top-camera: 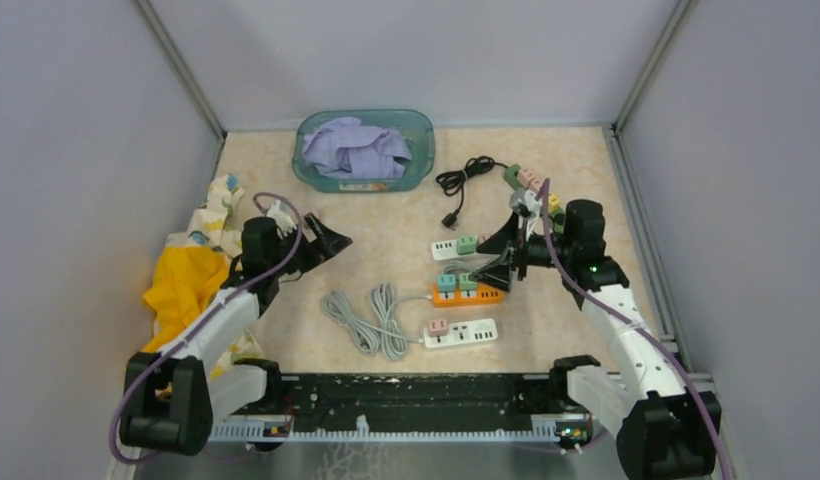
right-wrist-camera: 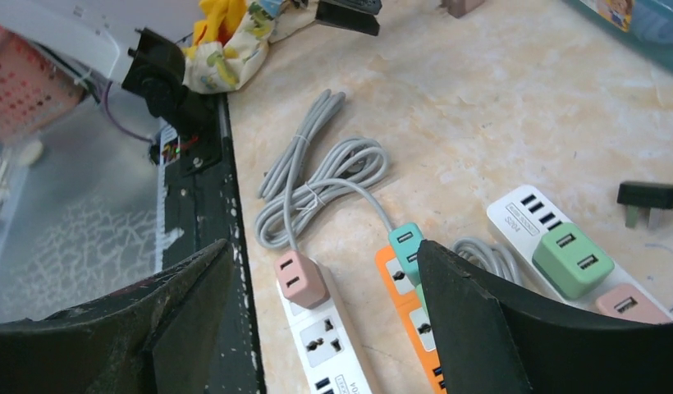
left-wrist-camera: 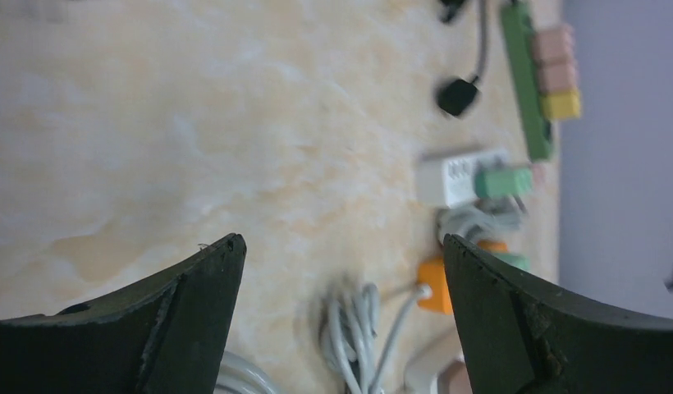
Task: Pull the plug off the socket
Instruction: Place the plug at the center of the board.
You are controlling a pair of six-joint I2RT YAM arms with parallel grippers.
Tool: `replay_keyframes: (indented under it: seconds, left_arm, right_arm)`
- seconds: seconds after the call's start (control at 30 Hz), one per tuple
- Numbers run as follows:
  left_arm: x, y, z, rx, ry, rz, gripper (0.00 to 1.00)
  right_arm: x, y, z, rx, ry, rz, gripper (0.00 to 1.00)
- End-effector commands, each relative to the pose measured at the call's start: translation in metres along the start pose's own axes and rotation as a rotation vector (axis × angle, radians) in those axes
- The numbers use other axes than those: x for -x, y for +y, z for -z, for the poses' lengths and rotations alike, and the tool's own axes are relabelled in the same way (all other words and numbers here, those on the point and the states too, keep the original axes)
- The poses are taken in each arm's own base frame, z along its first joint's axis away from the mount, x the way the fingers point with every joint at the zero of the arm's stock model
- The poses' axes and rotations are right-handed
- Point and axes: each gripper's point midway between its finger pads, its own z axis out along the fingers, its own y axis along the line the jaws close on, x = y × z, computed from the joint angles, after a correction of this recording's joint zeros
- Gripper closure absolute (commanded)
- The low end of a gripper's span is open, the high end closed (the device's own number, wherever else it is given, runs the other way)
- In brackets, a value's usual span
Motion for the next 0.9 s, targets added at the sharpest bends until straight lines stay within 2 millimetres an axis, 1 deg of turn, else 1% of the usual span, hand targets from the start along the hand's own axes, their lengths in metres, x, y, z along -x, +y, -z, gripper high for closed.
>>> replay_keyframes:
  seconds: [0.0, 0.1, 0.23, 0.37, 0.47, 0.6, 0.7, 0.83, 0.87]
  left_arm:
    - [-0.016, -0.085, 0.042, -0.5, 0.004, -0.201, 0.05]
    - [-0.038, -0.11, 0.064, -0.658, 0.041, -0.274, 0.04]
    - [-0.074, -0.143, 0.09, -0.869, 0.072, -0.361, 0.04]
    - [-0.104, -0.162, 0.104, -1.002, 0.114, -0.397, 0.04]
    - [-0.117, -0.172, 0.113, -1.089, 0.134, -0.401, 0.04]
    - [-0.126, -0.179, 0.118, -1.164, 0.162, -0.397, 0.05]
    - [-0.137, -0.183, 0.119, -1.202, 0.181, -0.427, 0.07]
    - [-0.159, -0.187, 0.108, -1.177, 0.148, -0.557, 0.09]
    - [-0.172, -0.186, 0.104, -1.152, 0.166, -0.603, 0.09]
  right_arm:
    - [0.0, 0.023, 0.005, 0.147, -0.015, 0.218, 0.17]
    - [-0.007, 0.026, 0.006, 0.181, -0.005, 0.287, 0.17]
    - [-0.017, 0.027, 0.007, 0.191, 0.013, 0.35, 0.17]
    - [-0.022, 0.027, 0.008, 0.194, 0.021, 0.387, 0.17]
    - [-0.025, 0.027, 0.009, 0.196, 0.025, 0.404, 0.17]
    - [-0.028, 0.025, 0.009, 0.189, 0.033, 0.418, 0.17]
    - [-0.03, 0.025, 0.01, 0.183, 0.039, 0.428, 0.18]
    - [-0.031, 0.026, 0.01, 0.184, 0.04, 0.441, 0.18]
    - [-0.032, 0.026, 0.01, 0.185, 0.041, 0.442, 0.18]
